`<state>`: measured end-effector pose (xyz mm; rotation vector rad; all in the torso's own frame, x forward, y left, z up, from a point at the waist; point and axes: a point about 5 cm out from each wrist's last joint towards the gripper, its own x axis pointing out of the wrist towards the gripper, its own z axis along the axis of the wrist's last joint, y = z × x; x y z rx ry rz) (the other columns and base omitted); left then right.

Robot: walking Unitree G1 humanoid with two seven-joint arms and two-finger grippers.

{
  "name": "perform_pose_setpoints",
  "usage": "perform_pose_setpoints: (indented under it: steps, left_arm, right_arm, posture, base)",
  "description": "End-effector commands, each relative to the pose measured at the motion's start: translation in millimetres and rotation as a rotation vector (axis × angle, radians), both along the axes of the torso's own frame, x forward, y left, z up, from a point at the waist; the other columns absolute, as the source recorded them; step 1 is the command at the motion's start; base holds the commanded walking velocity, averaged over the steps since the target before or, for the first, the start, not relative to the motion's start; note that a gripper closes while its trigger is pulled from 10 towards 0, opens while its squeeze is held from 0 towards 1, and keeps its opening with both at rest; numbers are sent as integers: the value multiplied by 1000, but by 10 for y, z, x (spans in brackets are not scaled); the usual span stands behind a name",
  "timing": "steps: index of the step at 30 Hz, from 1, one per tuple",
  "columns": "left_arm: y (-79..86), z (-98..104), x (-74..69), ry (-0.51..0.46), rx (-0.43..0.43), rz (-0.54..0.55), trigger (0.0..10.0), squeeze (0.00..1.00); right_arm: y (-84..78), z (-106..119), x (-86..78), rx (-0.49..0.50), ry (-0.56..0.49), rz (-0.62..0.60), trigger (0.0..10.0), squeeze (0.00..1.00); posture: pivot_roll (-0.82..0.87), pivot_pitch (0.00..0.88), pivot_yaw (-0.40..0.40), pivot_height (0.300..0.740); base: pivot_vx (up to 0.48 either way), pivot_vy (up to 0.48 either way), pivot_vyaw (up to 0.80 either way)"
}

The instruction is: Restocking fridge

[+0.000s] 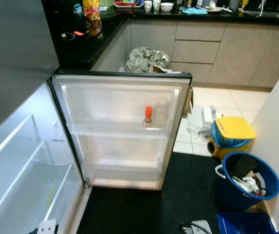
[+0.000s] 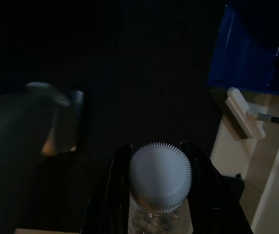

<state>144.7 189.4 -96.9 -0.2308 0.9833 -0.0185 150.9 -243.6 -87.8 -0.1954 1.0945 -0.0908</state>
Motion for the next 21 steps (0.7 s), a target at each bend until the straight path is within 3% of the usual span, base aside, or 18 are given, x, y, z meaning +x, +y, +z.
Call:
perform_pose_setpoints:
  steps: [1, 9, 21]
  left_arm:
    - [3, -14, -27, 19, 14, -5, 10000, 0]
    - [-29, -12, -20, 15, 2, -37, 10000, 0]
    - [-49, -10, -14, 8, -7, -49, 10000, 0]
  right_arm:
    - [-48, 12, -2, -18, 5, 3, 10000, 0]
    - [-53, 14, -1, -21, 6, 8, 10000, 0]
    - [-55, 16, 4, -21, 4, 7, 10000, 0]
  posture:
    - [-12, 47, 16, 740]
    - [-12, 43, 15, 740]
    - [-12, 44, 15, 740]
  base:
    - [0, 0, 0]
    - [0, 0, 0]
    - [328, 0, 0]
